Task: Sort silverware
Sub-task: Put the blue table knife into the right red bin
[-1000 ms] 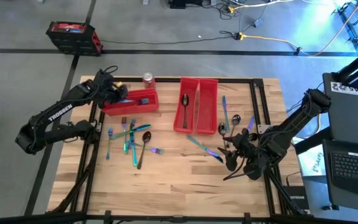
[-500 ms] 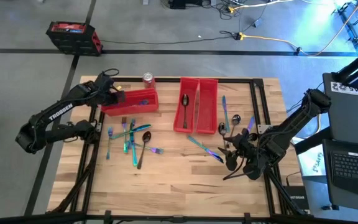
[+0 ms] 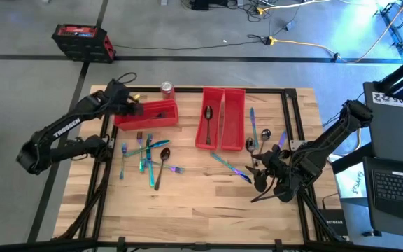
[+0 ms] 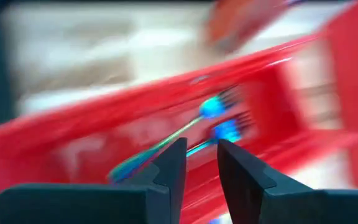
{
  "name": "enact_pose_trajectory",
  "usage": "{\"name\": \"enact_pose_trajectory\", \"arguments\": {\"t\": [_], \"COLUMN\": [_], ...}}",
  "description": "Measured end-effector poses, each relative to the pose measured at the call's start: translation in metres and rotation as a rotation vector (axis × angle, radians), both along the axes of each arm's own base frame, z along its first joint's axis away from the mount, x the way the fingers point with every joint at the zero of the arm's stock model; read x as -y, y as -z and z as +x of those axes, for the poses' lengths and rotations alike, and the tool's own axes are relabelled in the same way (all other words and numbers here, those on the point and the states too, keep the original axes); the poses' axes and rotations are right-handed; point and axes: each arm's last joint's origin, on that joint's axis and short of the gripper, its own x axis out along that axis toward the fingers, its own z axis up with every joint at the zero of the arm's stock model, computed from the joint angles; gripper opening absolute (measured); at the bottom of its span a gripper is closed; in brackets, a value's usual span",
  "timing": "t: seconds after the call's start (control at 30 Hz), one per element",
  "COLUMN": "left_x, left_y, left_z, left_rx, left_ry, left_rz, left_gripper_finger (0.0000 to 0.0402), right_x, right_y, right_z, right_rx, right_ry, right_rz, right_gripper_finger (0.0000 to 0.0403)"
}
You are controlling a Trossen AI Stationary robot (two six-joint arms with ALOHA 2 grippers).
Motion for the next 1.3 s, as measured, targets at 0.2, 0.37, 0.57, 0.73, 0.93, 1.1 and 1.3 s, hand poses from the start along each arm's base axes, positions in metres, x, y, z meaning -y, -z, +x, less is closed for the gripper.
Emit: {"name": "enact_pose_trajectory", "arguments": {"t": [0.2,0.37,0.57,0.73,0.93,1.1,1.3], "left_x": [0.021,0.051,0.082,0.109,0.139,0.154,0.156], "left_y": [-0.04,-0.052,-0.045,-0.039,-0.014,0.012,0.042], "left_z": [0.016,0.032,0.057,0.089,0.129,0.159,0.189], "left_rx": [0.318,0.418,0.378,0.38,0.329,0.269,0.236], "left_ry": [0.369,0.801,1.085,1.278,1.441,1.438,1.371], "left_rz": [0.297,0.436,0.483,0.596,0.655,0.684,0.719], "left_gripper_finger": [0.0077,0.0067,0.0046,0.0042,0.0026,0.0003,0.0], "right_x": [0.0,-0.002,-0.002,-0.003,-0.007,-0.012,-0.023], "right_y": [0.0,0.004,0.022,0.037,0.046,0.057,0.073], "right_z": [0.0,0.002,0.018,0.033,0.039,0.045,0.058], "right_rx": [-0.008,-0.039,-0.146,-0.165,-0.128,-0.171,-0.133], "right_ry": [-0.011,-0.033,-0.042,-0.001,0.035,-0.009,-0.019], "right_rz": [-0.016,-0.064,-0.153,-0.151,-0.184,-0.245,-0.226], "right_gripper_finger": [0.0232,0.0232,0.0232,0.0232,0.0232,0.0232,0.0232]}}
